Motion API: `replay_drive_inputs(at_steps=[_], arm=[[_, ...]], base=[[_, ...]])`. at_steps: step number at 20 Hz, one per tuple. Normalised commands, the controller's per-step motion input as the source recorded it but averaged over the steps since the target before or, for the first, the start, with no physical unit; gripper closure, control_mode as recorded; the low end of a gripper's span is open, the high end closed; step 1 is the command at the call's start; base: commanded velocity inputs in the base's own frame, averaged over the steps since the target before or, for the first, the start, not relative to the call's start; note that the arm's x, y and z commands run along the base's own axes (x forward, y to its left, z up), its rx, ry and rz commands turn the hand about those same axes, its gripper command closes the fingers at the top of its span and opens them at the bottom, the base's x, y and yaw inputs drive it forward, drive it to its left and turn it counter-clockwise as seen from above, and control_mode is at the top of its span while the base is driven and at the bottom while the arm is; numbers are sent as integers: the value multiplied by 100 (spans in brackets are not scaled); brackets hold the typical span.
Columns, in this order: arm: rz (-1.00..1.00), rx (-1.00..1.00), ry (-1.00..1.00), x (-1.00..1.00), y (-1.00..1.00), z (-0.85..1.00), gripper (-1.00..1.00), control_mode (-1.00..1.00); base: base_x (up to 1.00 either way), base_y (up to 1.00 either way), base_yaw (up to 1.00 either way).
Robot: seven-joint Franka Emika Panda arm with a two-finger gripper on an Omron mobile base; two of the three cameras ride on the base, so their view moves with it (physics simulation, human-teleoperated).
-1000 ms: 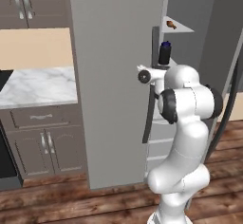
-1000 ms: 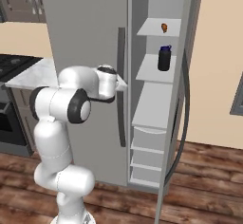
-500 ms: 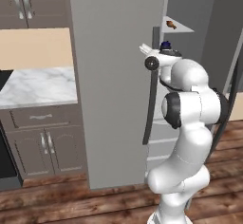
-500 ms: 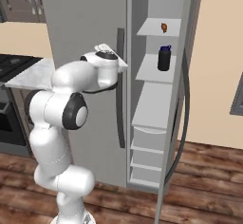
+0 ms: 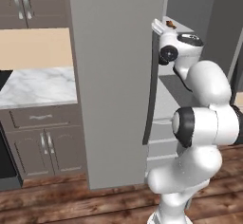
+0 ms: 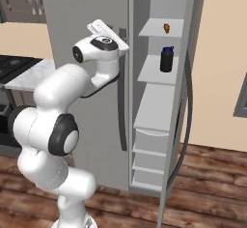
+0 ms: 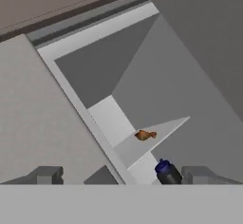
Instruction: There's a chicken drumstick in the fridge that needs to be moved to the freezer for freezing. Pick up the chicken drumstick from the fridge, place it on any shelf in the freezer, and close the fridge and freezer doors when done.
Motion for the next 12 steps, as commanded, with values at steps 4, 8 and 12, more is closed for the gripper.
replay_drive_inputs(at_steps=[4, 8, 12], arm=[[11, 0, 1, -100, 1, 67, -100, -100], [21, -2, 13, -100, 2, 65, -100, -100], [27, -6, 16, -100, 3, 62, -100, -100]], base=[[0, 0, 0], [0, 0, 0], [0, 0, 0]])
